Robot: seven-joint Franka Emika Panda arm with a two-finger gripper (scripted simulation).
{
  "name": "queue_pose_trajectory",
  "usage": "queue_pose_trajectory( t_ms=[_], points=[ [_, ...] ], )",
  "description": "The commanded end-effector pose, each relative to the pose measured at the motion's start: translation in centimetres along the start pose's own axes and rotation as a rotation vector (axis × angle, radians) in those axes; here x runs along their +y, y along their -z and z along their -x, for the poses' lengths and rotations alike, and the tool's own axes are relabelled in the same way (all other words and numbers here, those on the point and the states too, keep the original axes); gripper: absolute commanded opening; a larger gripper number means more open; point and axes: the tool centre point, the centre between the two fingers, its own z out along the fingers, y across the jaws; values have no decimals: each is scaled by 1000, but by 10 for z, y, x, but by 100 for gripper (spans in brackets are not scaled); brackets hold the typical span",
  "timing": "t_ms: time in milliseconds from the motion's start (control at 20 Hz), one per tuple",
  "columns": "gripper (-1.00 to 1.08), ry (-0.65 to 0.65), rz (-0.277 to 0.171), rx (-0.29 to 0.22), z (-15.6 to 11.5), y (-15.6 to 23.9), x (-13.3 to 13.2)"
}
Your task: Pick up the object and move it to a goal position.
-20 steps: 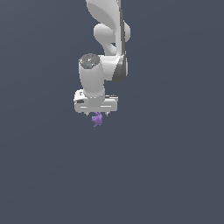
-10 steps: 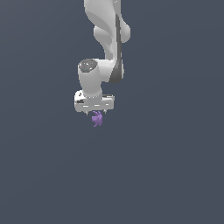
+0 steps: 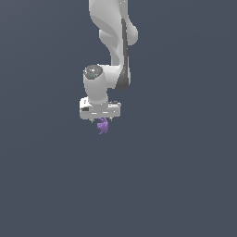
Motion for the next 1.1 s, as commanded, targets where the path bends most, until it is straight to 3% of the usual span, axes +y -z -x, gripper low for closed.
queue_pose_trajectory(
  t_ms=[0,550,600,1050],
  points=[
    [100,1,0,-1,1,-10,0],
    [100,2,0,-1,1,-41,0],
    [-100,2,0,-1,1,-41,0],
    [-100,2,0,-1,1,-41,0]
  ],
)
